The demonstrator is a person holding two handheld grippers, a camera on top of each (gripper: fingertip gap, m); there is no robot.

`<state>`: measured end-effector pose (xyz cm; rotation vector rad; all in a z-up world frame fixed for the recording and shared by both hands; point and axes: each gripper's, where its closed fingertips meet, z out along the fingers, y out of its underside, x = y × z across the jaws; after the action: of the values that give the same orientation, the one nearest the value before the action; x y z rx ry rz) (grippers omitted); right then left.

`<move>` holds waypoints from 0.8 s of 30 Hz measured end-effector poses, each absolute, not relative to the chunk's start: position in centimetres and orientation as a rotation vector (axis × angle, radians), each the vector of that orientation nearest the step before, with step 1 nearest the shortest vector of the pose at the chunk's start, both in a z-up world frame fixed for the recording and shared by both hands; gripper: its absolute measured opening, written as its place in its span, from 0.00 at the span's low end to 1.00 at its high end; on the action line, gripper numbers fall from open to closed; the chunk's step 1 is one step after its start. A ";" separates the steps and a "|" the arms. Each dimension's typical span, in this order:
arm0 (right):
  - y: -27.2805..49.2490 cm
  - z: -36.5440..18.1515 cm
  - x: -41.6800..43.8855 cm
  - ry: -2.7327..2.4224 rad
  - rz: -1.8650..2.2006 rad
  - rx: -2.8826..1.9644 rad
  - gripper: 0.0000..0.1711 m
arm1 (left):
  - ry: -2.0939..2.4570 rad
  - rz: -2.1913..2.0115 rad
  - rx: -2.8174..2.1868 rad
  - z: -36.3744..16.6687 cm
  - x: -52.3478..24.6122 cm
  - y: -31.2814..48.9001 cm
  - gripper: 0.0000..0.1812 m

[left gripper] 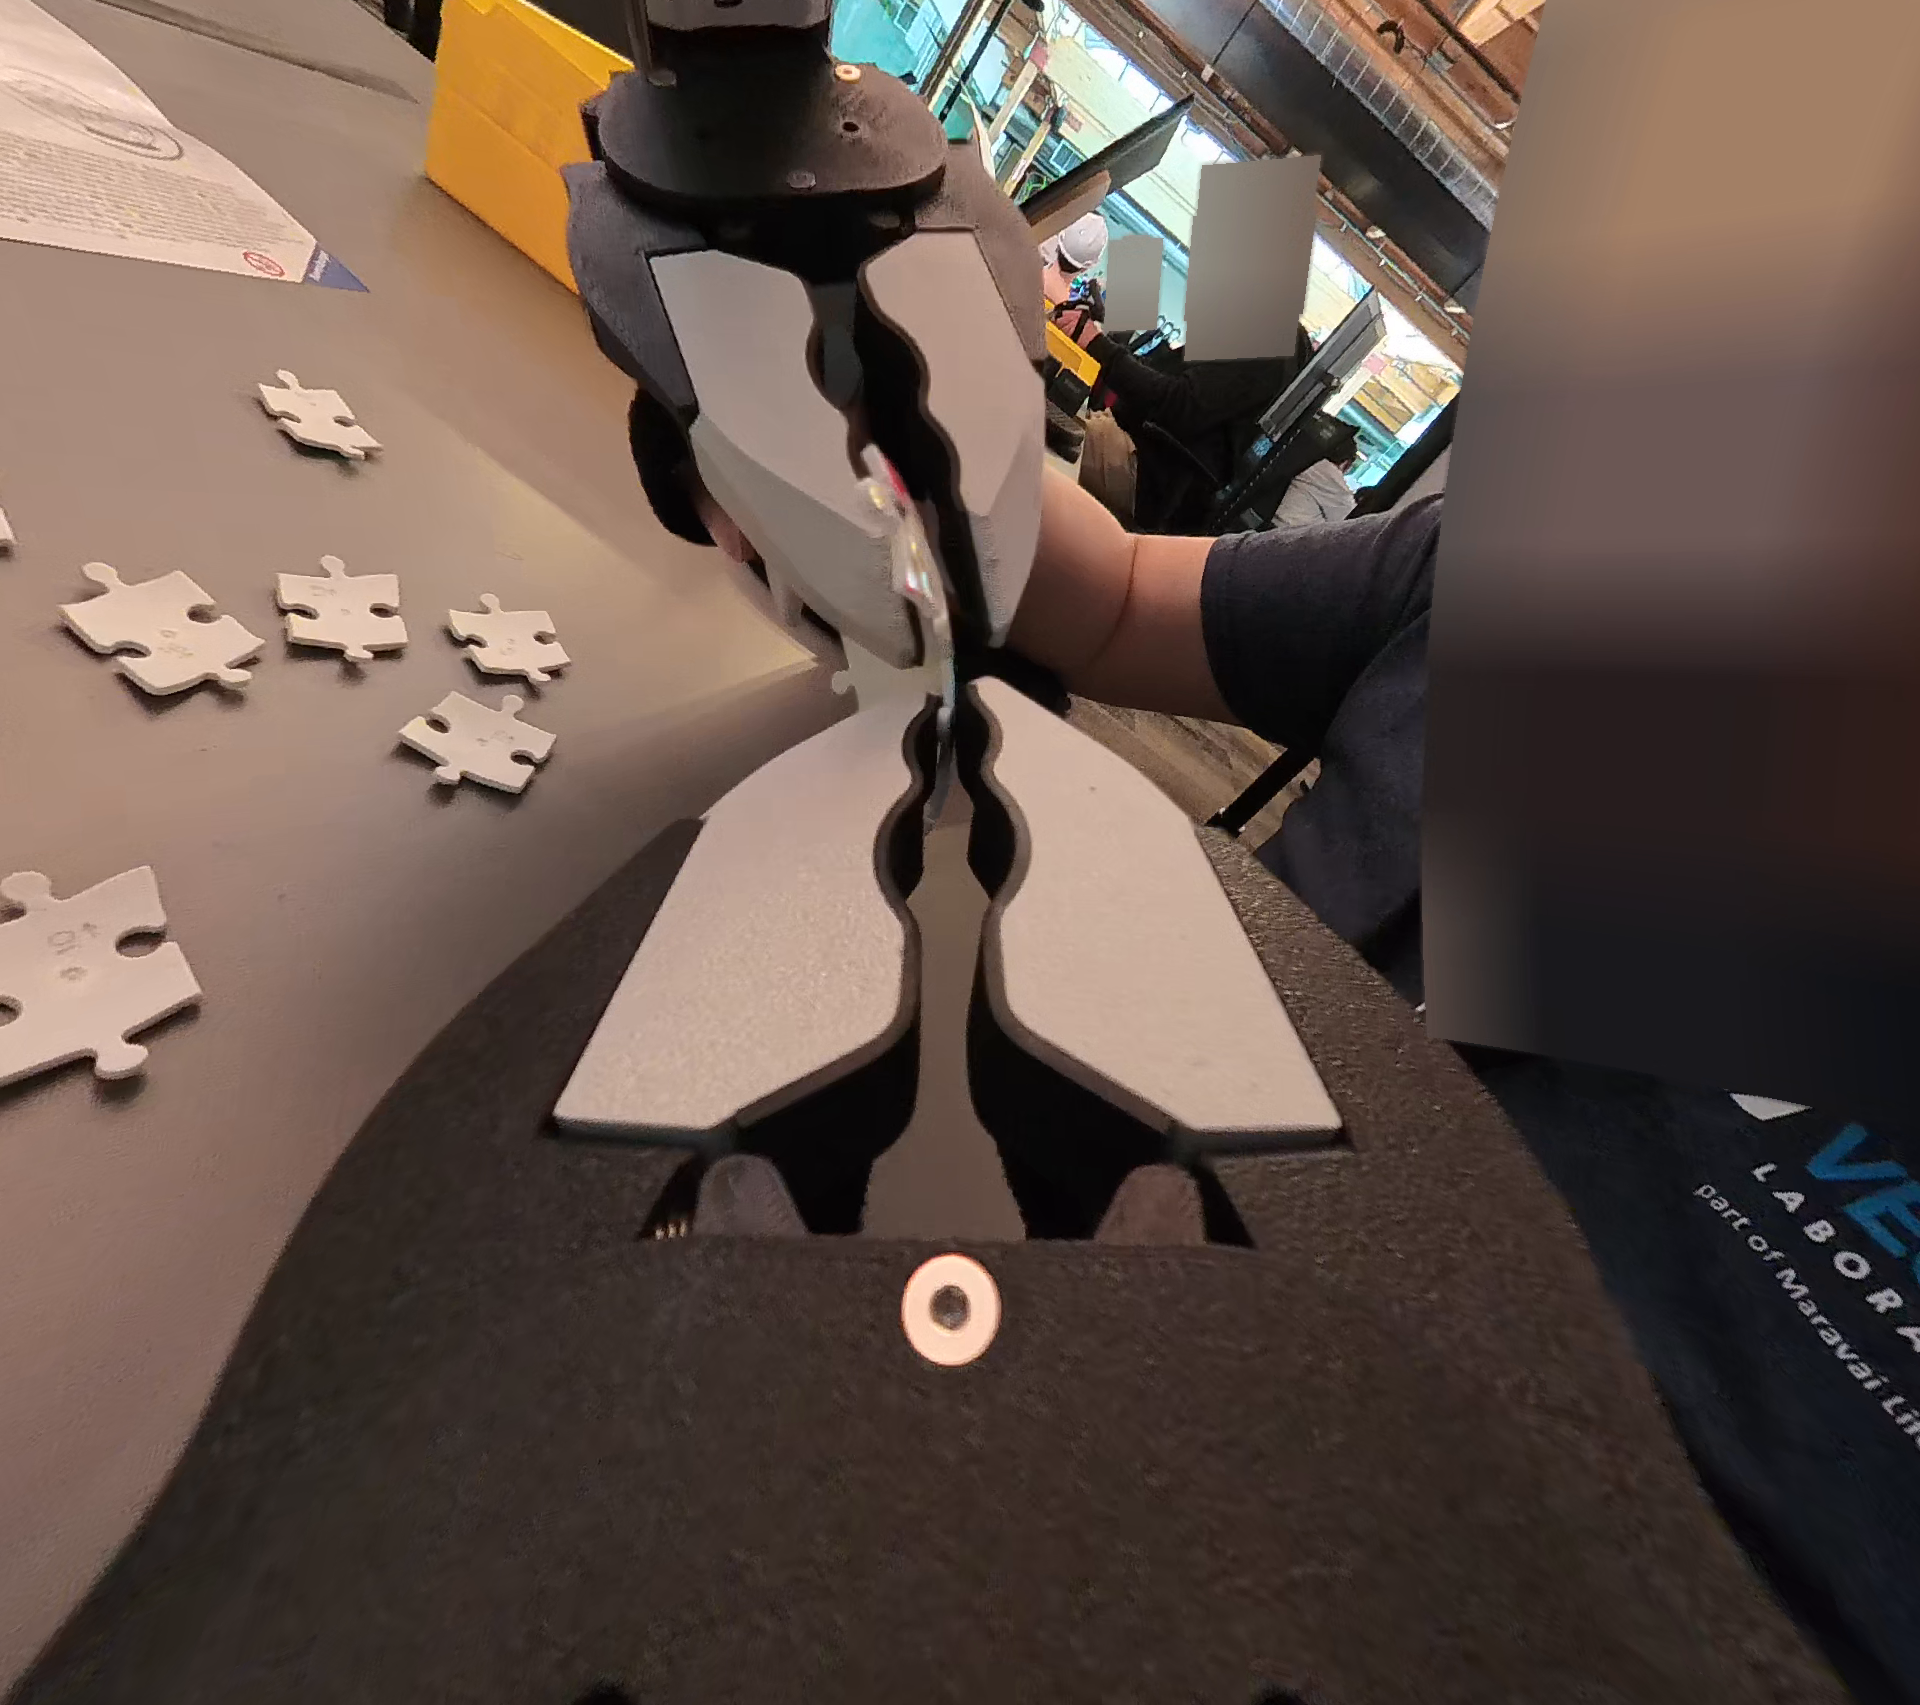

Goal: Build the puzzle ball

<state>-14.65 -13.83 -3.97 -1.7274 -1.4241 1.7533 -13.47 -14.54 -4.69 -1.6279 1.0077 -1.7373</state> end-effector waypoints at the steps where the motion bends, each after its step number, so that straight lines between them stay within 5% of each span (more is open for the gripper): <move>1: -13.8 -3.9 -14.5 -1.428 1.750 -1.723 0.07 | 1.003 -1.737 -1.627 -4.6 -13.6 -14.5 0.01; 11: -13.4 -3.7 -14.1 -1.422 1.784 -1.704 0.02 | 1.011 -1.734 -1.643 -4.8 -13.8 -14.4 0.02; 17: -12.9 -3.7 -14.3 -1.426 1.647 -1.669 0.02 | 0.938 -1.636 -1.689 -4.6 -16.1 -12.5 0.18; 24: -12.9 -5.5 -15.7 -1.546 1.282 -1.638 0.02 | 0.855 -1.491 -1.719 -3.5 -20.9 -11.0 0.19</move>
<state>-15.66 -12.92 -5.47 -1.6379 -1.5463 1.2819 -20.92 -11.02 -3.50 -1.7193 0.8551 -1.4909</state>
